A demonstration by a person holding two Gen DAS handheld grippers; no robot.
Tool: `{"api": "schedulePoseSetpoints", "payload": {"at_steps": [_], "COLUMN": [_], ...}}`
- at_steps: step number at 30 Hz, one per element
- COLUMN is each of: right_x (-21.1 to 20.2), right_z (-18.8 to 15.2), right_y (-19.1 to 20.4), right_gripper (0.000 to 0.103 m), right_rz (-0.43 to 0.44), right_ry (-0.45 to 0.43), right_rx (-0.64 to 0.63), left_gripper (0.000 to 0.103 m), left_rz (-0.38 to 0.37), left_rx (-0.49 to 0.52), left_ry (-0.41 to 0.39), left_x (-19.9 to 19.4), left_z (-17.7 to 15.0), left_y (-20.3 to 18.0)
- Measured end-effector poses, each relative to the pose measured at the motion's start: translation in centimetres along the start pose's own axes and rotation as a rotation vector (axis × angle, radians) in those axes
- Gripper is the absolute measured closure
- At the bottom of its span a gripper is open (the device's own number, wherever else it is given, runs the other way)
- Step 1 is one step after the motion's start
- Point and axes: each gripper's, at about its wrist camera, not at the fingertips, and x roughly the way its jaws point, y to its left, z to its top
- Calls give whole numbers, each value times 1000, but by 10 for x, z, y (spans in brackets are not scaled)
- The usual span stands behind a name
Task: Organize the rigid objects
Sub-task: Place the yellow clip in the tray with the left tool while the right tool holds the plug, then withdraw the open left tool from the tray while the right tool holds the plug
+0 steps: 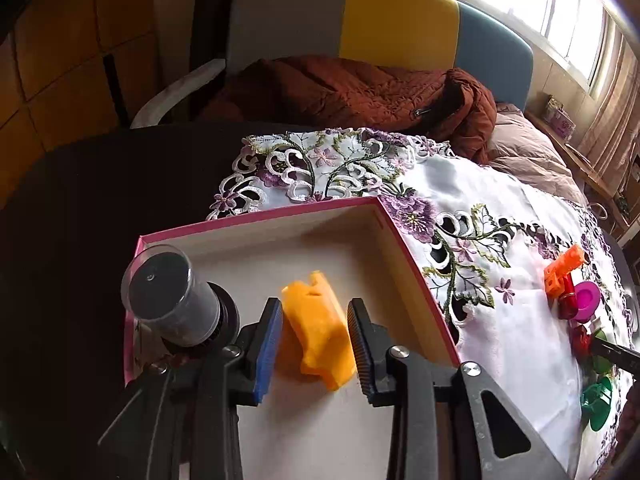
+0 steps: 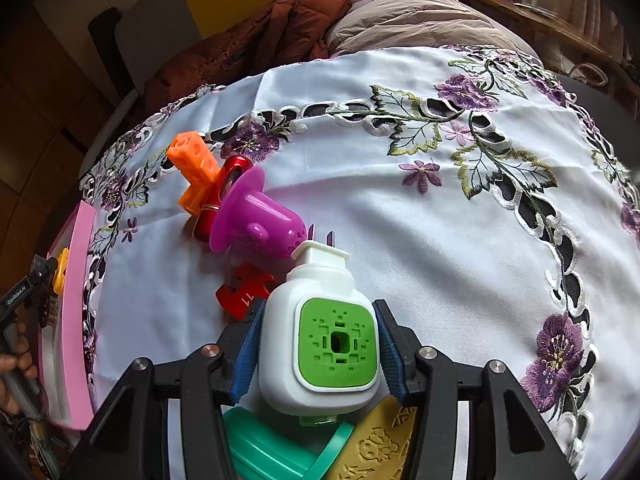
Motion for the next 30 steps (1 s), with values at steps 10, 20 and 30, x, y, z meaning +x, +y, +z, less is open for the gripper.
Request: {"api": "schedulePoseSetpoints", "payload": {"at_steps": [10,20,30], "right_x": [-1,-3,-5], "right_z": [0,-2,-4], "right_y": [2,7,11], "right_gripper": [50,50,50], "right_rz": [-15,-44,-71], "right_ry": [-6,-23,-35], "right_rx": [-18,-50,-73], "left_gripper": [70,70,70], "left_rz": [-51,-16,-10], "left_rx": [-27,-8,-27], "left_ry": [-55,-73,-58], "left_x": [-56,-91,-101], "left_z": [-30,-73,-94], "left_y": [-10,-24,-17]}}
